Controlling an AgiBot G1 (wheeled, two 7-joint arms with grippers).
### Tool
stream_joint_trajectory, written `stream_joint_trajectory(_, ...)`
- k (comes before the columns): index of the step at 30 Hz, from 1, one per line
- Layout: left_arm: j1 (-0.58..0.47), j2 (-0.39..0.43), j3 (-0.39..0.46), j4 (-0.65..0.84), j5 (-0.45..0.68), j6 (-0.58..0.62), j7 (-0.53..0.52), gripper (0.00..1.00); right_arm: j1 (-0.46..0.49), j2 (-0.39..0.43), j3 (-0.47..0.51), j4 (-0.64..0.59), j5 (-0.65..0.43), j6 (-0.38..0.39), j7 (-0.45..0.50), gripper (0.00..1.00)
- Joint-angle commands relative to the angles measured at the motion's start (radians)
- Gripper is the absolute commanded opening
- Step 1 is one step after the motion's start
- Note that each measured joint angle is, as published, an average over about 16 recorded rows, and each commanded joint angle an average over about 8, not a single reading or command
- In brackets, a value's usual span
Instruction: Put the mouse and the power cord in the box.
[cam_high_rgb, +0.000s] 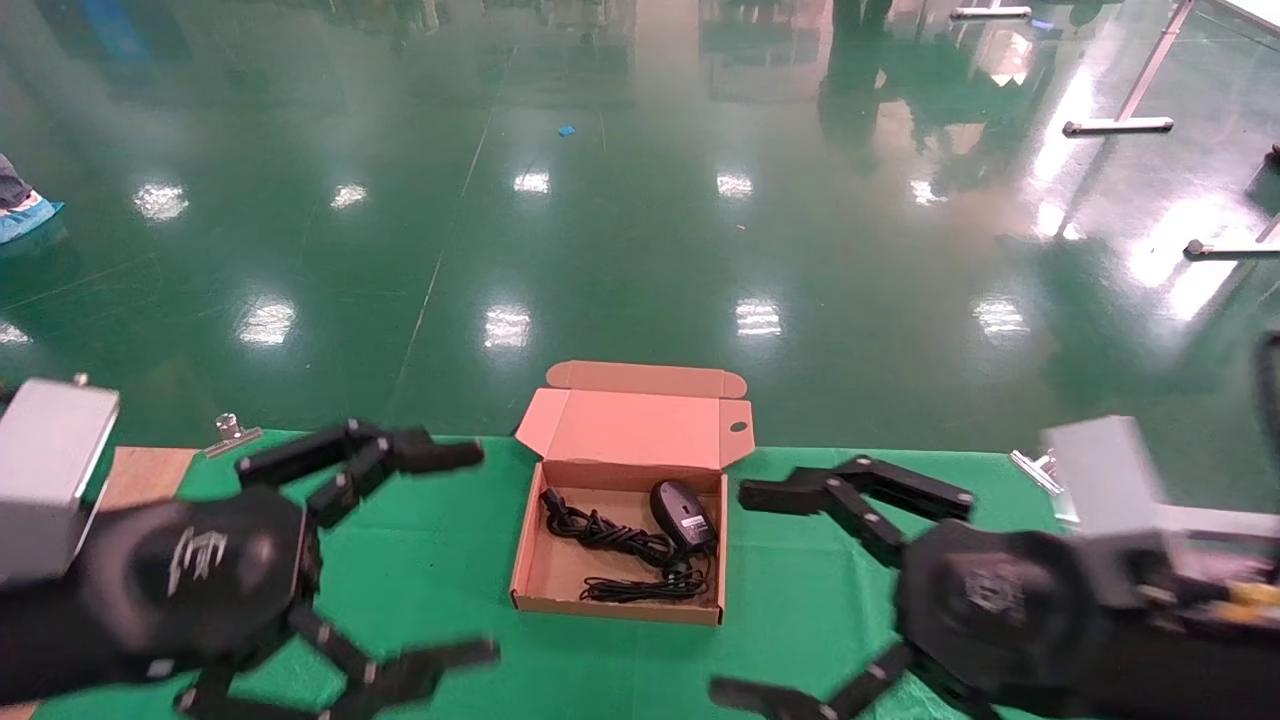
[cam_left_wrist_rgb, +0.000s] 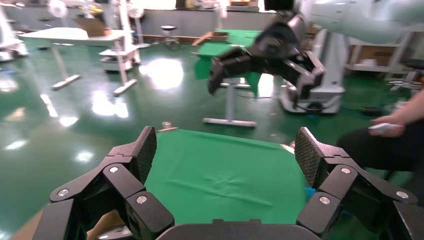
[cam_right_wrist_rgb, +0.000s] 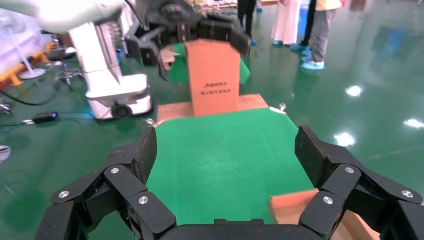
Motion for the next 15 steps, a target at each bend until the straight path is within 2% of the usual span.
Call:
stream_joint_trajectory(1,0.016,-0.011,-0.011,-0.043,-0.005,0.010,-0.036,1.00,-0.018,0.026,0.036,0.023,0.023,-0.030,0.016,1.00)
stream_joint_trajectory(7,0.042,-0.027,-0.025,-0.122,-0.014,0.024,-0.092,1.00,-0.051,0.074,0.103,0.065,0.067,-0.086,0.041,1.00)
stream_joint_trajectory(15,0.043,-0.028,-0.027,-0.120,-0.015,0.024,-0.089,1.00,-0.053,0.075,0.103,0.066,0.068,-0.086,0.041,1.00)
